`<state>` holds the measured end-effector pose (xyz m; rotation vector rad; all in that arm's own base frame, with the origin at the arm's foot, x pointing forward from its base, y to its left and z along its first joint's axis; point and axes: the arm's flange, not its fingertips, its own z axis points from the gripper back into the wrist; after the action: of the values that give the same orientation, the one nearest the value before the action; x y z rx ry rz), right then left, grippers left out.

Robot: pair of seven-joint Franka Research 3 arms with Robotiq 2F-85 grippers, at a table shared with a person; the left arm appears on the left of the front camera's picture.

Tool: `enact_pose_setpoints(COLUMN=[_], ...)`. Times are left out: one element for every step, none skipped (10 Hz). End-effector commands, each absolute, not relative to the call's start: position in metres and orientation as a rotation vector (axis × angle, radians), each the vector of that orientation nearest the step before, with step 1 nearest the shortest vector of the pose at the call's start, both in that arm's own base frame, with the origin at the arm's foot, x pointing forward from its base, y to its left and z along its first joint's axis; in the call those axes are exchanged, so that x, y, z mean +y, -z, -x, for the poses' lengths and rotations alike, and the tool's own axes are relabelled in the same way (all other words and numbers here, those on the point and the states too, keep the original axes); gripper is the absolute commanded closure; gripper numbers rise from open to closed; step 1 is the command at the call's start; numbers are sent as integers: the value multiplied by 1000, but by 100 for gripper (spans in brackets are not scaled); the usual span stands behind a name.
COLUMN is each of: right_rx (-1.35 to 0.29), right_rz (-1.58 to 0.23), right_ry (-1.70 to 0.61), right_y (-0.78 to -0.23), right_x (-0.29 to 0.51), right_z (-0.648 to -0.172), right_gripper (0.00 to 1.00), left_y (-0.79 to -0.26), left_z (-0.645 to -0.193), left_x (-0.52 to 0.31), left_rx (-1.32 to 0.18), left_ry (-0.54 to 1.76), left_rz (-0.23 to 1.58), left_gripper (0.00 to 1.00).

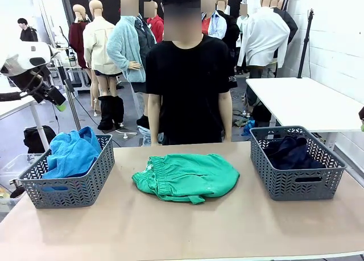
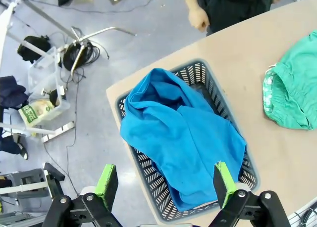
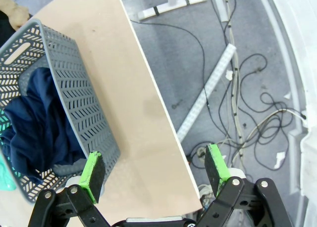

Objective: Sort the tops and bottoms.
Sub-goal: Lift clothes from the center of the table with your right hand.

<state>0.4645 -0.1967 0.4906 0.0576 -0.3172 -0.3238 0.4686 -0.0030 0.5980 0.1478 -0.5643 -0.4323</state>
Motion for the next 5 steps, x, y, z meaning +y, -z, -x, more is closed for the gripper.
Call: enact_pose_setpoints(right_rx=[-305,-305,-305,-305,-305], right_rz=[-45,-45,-45,-45,-45], right_ry=[335,335,335,335,335], right_y=[-492,-492,-492,-492,-492], right_x=[-195,-195,-195,-195,-195], right_z=[-465,-465,-465,-465,-465], right_gripper=[0,0,0,0,0], left_y=[-602,-602,-602,-602,-601], left_z=[-470,-470,-470,-470,-469], left_x=[-2,-2,-2,-2,-3], left_rx=[-576,-576,-576,-576,-570], left_ry=[428,428,428,428,432], left_rz=[-151,-151,-151,-151,-149], left_gripper=[0,0,0,0,0])
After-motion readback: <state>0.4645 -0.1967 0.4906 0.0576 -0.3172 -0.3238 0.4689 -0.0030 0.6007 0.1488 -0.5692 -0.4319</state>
